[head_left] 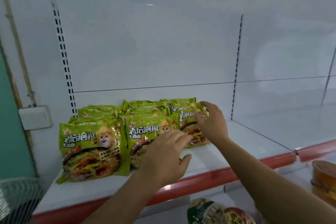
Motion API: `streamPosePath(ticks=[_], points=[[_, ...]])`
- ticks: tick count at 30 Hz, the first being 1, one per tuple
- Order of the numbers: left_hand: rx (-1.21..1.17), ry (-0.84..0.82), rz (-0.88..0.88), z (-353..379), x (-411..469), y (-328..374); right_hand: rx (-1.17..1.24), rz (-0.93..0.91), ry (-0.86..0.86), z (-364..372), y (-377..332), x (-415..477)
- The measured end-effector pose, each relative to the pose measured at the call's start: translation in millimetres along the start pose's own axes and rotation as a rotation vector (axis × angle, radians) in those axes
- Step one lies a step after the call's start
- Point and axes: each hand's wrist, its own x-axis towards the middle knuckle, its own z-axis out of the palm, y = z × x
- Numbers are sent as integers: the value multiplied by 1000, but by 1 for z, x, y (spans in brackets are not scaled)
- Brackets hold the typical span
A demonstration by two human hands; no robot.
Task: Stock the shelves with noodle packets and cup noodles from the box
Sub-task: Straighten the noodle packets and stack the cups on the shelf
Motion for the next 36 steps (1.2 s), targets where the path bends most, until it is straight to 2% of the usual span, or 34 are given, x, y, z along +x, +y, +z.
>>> streamPosePath(ticks=[2,4,7,10,13,17,24,26,29,32,34,36], points=[[61,-50,5,15,19,13,100,200,-116,-12,26,11],[142,-84,-21,31,37,23,184,321,-263,-16,49,18],[319,-149,-57,48,56,32,325,404,-439,-12,69,29],[405,-129,-90,58,63,35,431,420,-535,-6,76,40],[407,-150,-150,64,65,33,521,376,-539,-2,80,45],[361,-86,-189,69,70,32,661,409,-488,-6,89,49],[366,-34,-240,78,88,33,684,431,-368,-34,116,50],[309,21,-224,79,90,38,720,433,-305,-42,121,48],[94,131,-239,79,93,45,864,436,-274,-55,121,43],[-255,312,-327,68,99,57,1056,393,-311,-68,108,35],[-407,424,-373,56,102,59,1130,343,-303,-74,92,29],[-610,430,-462,36,103,58,1175,290,-310,-78,72,21]])
